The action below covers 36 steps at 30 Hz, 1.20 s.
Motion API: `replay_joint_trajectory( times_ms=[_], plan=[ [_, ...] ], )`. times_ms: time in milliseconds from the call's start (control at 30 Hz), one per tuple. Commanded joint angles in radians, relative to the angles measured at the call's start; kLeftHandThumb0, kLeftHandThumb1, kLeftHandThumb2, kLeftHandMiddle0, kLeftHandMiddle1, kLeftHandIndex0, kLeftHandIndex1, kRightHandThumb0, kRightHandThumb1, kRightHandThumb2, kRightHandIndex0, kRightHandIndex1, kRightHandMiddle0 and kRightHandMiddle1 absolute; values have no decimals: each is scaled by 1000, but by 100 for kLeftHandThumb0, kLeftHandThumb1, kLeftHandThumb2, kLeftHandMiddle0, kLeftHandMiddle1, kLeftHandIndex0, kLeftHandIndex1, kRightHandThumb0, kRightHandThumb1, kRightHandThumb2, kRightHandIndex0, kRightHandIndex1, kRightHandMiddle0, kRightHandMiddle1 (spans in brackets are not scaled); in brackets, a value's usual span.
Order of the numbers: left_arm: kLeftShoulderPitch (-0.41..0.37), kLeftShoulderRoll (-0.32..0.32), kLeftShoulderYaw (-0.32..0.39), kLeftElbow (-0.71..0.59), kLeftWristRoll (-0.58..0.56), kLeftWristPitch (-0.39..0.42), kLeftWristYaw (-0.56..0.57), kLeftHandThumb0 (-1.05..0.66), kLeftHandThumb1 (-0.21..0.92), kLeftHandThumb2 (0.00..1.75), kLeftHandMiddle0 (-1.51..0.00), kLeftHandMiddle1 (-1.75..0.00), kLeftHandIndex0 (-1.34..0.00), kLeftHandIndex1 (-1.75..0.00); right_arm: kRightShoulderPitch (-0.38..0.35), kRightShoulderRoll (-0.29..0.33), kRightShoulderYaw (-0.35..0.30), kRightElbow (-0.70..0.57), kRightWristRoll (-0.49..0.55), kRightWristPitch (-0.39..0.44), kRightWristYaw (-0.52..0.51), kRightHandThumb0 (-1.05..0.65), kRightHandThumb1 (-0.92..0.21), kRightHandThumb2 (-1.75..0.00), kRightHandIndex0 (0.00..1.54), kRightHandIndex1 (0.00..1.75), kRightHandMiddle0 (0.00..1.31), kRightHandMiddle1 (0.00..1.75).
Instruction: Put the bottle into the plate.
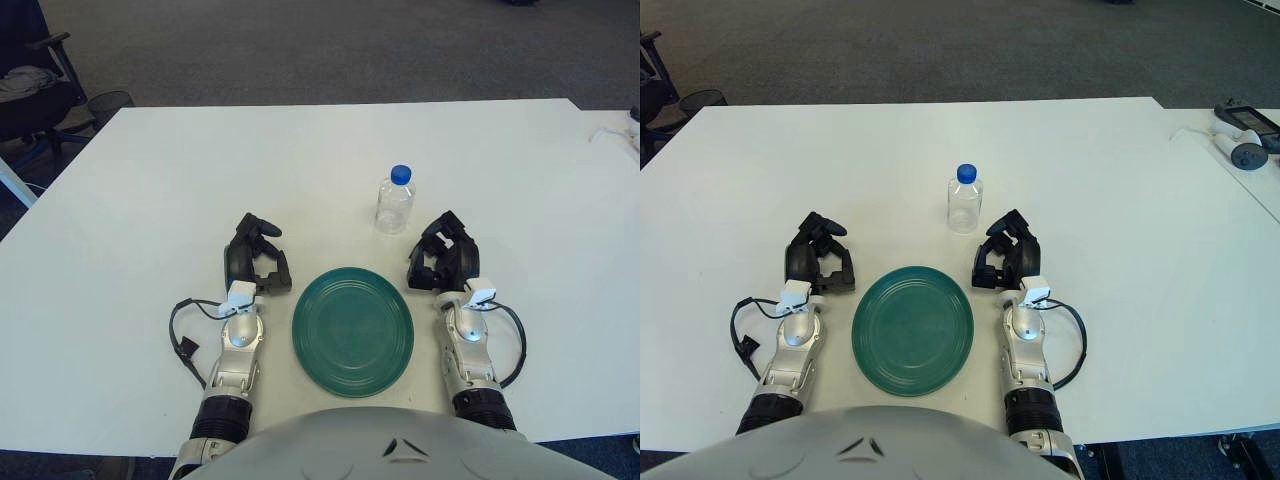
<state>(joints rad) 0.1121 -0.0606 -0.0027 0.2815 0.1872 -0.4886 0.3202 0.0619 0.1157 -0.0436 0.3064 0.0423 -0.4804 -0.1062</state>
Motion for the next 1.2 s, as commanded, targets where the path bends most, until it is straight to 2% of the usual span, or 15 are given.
replay_joint_trajectory(
  times_ms=[0,600,967,1100,1167],
  plan=[
    [51,8,1,51,6,1,-4,0,-7,175,-88,-175,-70,-173,56,23,-3,52,-3,33,-14,0,8,-172,95,161,68,175],
    [46,2,5,47,17,22,14,0,-6,175,-87,-174,-69,-175,52,17,1,56,-16,28,-17,0,7,-171,95,160,68,175],
    [40,1,4,48,23,25,27,0,-6,175,-87,-174,-69,-175,44,13,-1,69,14,7,24,0,7,-171,95,160,68,175],
    [34,4,4,54,33,21,37,0,-6,175,-87,-175,-69,-175,36,13,-8,86,12,-17,30,0,4,-167,92,160,65,175],
    [32,4,4,56,37,22,41,0,-6,175,-87,-175,-69,-175,30,11,-12,97,3,-23,23,0,-4,-160,85,166,59,175]
  ],
)
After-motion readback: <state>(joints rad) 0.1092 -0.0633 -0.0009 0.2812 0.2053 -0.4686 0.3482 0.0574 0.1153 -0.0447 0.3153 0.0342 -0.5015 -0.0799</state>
